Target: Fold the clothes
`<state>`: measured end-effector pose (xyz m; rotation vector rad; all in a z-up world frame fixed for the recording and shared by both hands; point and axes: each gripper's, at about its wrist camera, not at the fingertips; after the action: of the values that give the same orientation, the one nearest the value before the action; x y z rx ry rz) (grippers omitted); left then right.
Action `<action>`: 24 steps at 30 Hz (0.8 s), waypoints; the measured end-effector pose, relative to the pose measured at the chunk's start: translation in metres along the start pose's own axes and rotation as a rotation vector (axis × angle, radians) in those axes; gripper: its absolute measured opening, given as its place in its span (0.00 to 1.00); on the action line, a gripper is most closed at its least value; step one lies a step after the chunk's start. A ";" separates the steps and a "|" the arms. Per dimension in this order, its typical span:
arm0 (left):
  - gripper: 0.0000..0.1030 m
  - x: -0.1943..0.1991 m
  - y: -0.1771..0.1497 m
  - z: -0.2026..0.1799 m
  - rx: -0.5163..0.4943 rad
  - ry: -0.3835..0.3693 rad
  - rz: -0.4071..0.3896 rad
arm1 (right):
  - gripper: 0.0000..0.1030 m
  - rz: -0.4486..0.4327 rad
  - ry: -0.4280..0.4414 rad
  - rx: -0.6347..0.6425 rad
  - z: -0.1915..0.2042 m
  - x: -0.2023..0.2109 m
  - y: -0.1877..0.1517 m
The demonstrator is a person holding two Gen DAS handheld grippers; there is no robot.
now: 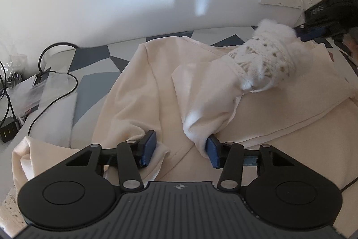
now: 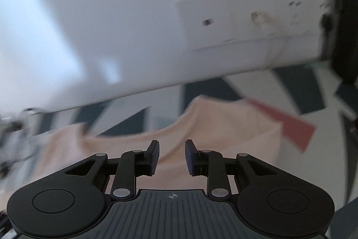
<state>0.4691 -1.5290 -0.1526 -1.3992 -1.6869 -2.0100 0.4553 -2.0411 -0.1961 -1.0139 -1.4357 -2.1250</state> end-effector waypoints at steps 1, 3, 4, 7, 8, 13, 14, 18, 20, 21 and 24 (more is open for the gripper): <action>0.48 0.001 0.000 0.000 0.001 -0.003 -0.001 | 0.32 0.005 0.057 0.024 0.003 0.008 -0.007; 0.48 0.001 0.000 0.001 0.000 -0.010 -0.001 | 0.41 0.014 0.165 0.071 0.009 0.024 -0.019; 0.48 0.000 0.001 0.002 -0.002 -0.011 0.000 | 0.46 0.010 0.182 0.089 0.015 0.028 -0.024; 0.48 -0.001 0.002 0.003 -0.005 -0.015 0.008 | 0.47 -0.001 0.237 0.119 0.031 0.039 -0.033; 0.48 -0.001 0.003 0.004 -0.004 -0.016 0.010 | 0.52 -0.003 0.249 0.132 0.037 0.041 -0.035; 0.48 -0.001 0.005 0.003 -0.010 -0.031 0.026 | 0.46 0.005 0.229 0.256 0.064 0.036 -0.043; 0.48 -0.001 0.006 0.003 -0.013 -0.036 0.030 | 0.35 0.011 0.207 0.285 0.072 0.031 -0.045; 0.49 -0.002 0.008 0.003 -0.026 -0.054 0.047 | 0.04 -0.040 0.102 0.350 0.075 0.036 -0.050; 0.52 -0.002 0.009 0.003 -0.033 -0.062 0.056 | 0.04 -0.116 0.092 0.311 0.067 0.053 -0.046; 0.54 -0.002 0.009 0.003 -0.036 -0.067 0.060 | 0.04 -0.136 0.095 0.296 0.062 0.059 -0.043; 0.55 -0.002 0.011 0.002 -0.046 -0.080 0.073 | 0.04 -0.024 0.056 0.363 0.059 0.043 -0.054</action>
<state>0.4786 -1.5316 -0.1474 -1.5533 -1.6046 -1.9909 0.4122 -1.9627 -0.1857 -0.7952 -1.7300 -1.8000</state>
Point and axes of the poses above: each gripper's, at about its wrist camera, not at the fingertips, and x roughly against the way its jaws point, z to its left, y to its top, and after that the axes turned 12 degrees about -y, right-handed
